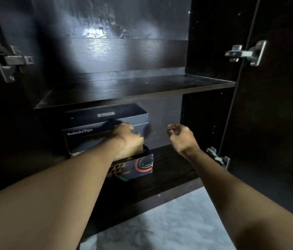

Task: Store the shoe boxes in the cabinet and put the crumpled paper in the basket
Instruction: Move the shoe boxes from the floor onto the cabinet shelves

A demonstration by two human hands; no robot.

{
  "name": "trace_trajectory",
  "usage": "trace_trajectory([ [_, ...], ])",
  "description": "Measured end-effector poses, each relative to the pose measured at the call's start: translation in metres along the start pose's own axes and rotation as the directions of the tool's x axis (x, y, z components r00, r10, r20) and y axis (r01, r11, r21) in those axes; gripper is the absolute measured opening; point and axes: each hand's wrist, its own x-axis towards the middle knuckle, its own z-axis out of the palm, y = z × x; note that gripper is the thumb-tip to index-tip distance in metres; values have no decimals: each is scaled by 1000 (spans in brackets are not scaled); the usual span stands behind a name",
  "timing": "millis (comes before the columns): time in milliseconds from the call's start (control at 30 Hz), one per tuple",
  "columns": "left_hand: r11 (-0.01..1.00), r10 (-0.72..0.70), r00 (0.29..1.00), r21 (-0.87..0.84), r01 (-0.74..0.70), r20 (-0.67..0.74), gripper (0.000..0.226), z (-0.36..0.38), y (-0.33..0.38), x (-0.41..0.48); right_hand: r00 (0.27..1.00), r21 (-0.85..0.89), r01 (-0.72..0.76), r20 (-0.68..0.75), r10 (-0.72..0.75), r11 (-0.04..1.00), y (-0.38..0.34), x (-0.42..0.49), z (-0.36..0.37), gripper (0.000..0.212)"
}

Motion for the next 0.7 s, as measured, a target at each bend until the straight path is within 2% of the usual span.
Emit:
trace_trajectory([
  [33, 998, 34, 999, -56, -31, 39, 18, 6, 8, -5, 1000, -24, -5, -20, 4, 1000, 2, -7, -13, 31],
  [67, 993, 70, 995, -103, -62, 70, 16, 13, 17, -12, 999, -46, -17, -38, 15, 999, 7, -14, -27, 35],
  [133, 982, 125, 984, -158, -104, 127, 21, 26, 34, -28, 998, -95, -43, -60, 37, 995, 19, -31, -57, 37],
  [267, 947, 235, 951, -268, -177, 202, 20, 57, 79, -67, 986, -171, -125, -131, 103, 977, 39, -83, -121, 26],
  [400, 897, 349, 902, -369, -243, 254, 18, 101, 128, -117, 941, -249, -247, -293, 171, 936, 57, -148, -175, 31],
  [500, 851, 463, 821, -427, -306, 333, 17, 125, 166, -163, 865, -215, -322, -464, 193, 922, 70, -203, -216, 33],
  [567, 816, 543, 750, -447, -366, 377, 18, 137, 191, -197, 818, -216, -392, -526, 232, 894, 75, -242, -246, 28],
  [700, 741, 664, 574, -528, -416, 479, 19, 160, 240, -272, 718, -217, -497, -647, 257, 840, 82, -324, -300, 30],
])
